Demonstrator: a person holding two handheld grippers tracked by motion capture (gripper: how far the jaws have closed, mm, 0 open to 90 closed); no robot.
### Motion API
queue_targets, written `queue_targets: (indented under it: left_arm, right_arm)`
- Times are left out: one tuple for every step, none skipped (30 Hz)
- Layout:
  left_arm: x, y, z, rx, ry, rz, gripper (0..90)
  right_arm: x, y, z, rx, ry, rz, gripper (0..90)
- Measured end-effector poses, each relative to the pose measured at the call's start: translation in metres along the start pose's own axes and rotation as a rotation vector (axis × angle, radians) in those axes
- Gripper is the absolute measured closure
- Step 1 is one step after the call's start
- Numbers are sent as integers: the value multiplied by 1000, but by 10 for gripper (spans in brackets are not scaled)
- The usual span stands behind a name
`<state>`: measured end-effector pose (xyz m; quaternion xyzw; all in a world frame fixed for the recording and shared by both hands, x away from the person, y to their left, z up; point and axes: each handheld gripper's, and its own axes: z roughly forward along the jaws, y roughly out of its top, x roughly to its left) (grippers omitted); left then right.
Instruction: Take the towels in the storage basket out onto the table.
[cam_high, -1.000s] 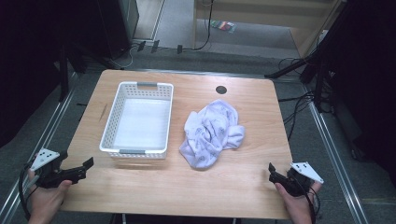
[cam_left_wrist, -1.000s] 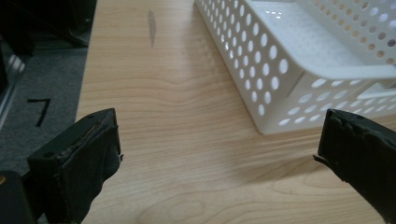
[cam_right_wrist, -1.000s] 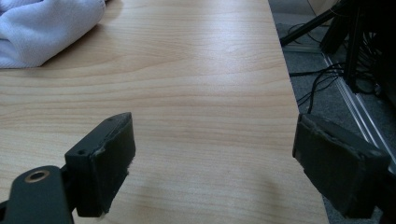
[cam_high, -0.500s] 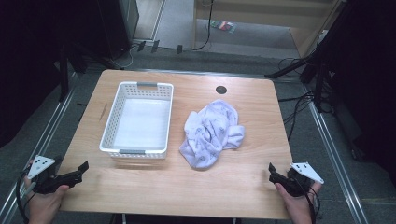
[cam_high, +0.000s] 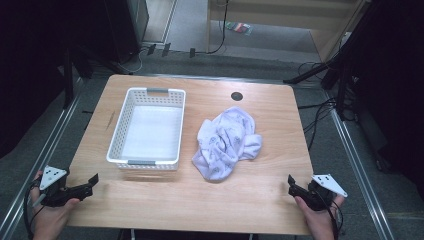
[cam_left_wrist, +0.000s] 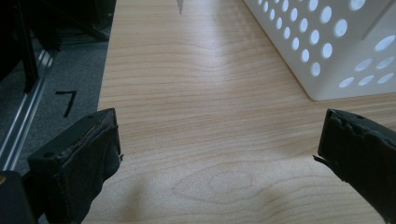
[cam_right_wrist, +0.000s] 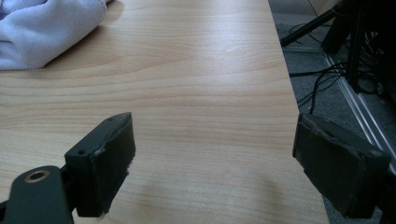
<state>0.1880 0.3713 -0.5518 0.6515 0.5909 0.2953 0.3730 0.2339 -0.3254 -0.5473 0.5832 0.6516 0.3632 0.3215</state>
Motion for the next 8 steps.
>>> queue_targets:
  left_arm:
    - [0, 0, 0, 4, 0, 1, 0]
    - [0, 0, 0, 5, 2, 1, 0]
    - [0, 0, 0, 6, 4, 2, 0]
    - [0, 0, 0, 9, 3, 3, 0]
    - [0, 0, 0, 10, 2, 5, 0]
    - [0, 0, 1, 10, 2, 5, 0]
    - [-1, 0, 1, 10, 3, 5, 0]
    - [-1, 0, 1, 10, 2, 4, 0]
  right_arm:
    - [0, 0, 0, 0, 0, -1, 131]
    - [0, 0, 0, 0, 0, 0, 131]
    - [0, 0, 0, 1, 0, 1, 131]
    - [0, 0, 0, 1, 0, 1, 131]
    - [0, 0, 0, 1, 0, 0, 131]
    - [0, 0, 0, 1, 0, 1, 131]
    - [0, 0, 0, 1, 0, 1, 131]
    - [0, 0, 0, 2, 1, 2, 131]
